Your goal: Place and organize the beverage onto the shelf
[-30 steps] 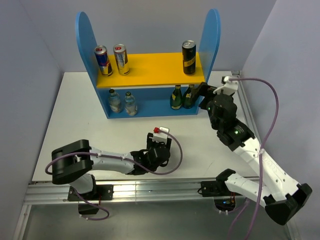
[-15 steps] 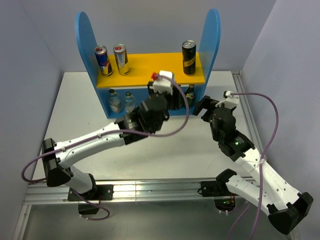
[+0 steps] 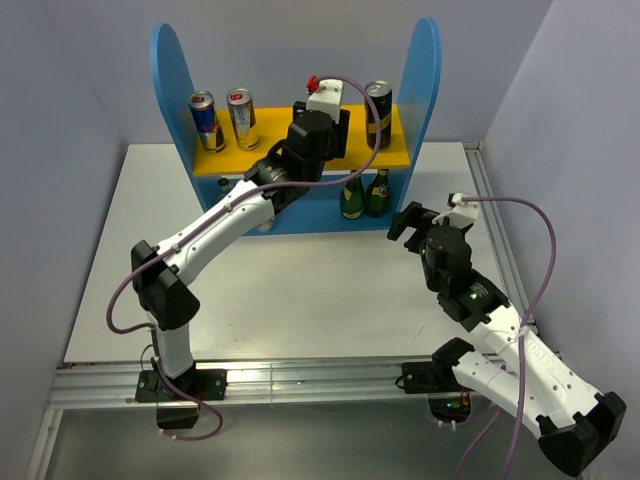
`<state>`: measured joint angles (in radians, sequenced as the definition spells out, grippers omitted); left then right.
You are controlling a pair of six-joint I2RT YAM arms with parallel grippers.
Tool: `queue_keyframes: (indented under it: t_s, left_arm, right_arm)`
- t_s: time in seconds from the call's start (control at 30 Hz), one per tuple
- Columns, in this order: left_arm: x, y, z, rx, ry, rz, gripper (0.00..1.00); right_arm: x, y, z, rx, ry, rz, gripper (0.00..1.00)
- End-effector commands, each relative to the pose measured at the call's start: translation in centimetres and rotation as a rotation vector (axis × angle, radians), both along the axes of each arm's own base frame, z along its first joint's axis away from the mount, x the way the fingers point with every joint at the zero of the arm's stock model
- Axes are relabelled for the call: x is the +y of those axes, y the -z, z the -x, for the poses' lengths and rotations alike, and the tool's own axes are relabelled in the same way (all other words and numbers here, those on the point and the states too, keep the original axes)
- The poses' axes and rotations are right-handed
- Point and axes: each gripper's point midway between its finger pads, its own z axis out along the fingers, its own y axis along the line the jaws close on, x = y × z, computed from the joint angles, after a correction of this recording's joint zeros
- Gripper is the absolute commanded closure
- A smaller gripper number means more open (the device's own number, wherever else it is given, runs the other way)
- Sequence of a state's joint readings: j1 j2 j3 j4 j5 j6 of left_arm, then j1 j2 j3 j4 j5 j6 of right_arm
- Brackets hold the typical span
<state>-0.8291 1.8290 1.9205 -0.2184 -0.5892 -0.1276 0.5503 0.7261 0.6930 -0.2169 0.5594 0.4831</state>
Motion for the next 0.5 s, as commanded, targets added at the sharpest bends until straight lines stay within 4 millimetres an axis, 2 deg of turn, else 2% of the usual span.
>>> queue_keyframes:
  t_s: [0.0, 0.03, 0.07, 0.13, 0.3, 0.4, 0.47]
  left_arm:
    - [0.1, -6.3, -0.7, -0.108, 0.048, 0.128, 1.0]
    - [-0.1, -5.6, -1.3, -0.1, 0.048, 0.121, 1.0]
    - [-0.1, -6.0, -1.5, -0.108, 0.048, 0.128, 1.0]
    - [-0.3, -5.4, -2.2, -0.1, 0.04, 0.129, 1.0]
    - [-0.7, -5.6, -3.0, -0.108, 0.057, 0.166, 1.0]
    - [-1.6, -4.8, -3.7, -0.081, 0.083, 0.194, 1.0]
    - [-2.0, -5.0, -3.8, -0.083, 0.094, 0.205, 1.0]
  right_arm:
    - [0.1, -1.1, -0.1, -0.051, 0.006, -0.044, 0.0]
    - [0.1, -1.1, -0.1, -0.053, 0.006, -0.045, 0.0]
    - [0.1, -1.1, 0.0, -0.053, 0.004, -0.045, 0.0]
    - [0.1, -1.2, 0.0, -0.057, 0.002, -0.049, 0.0]
    - [0.3, -0.8, 0.0, -0.052, -0.006, -0.05, 0.0]
    - [0.4, -0.9, 0.0, -0.055, -0.008, -0.054, 0.0]
    - [0.4, -0.7, -0.1, -0.051, -0.008, -0.051, 0.0]
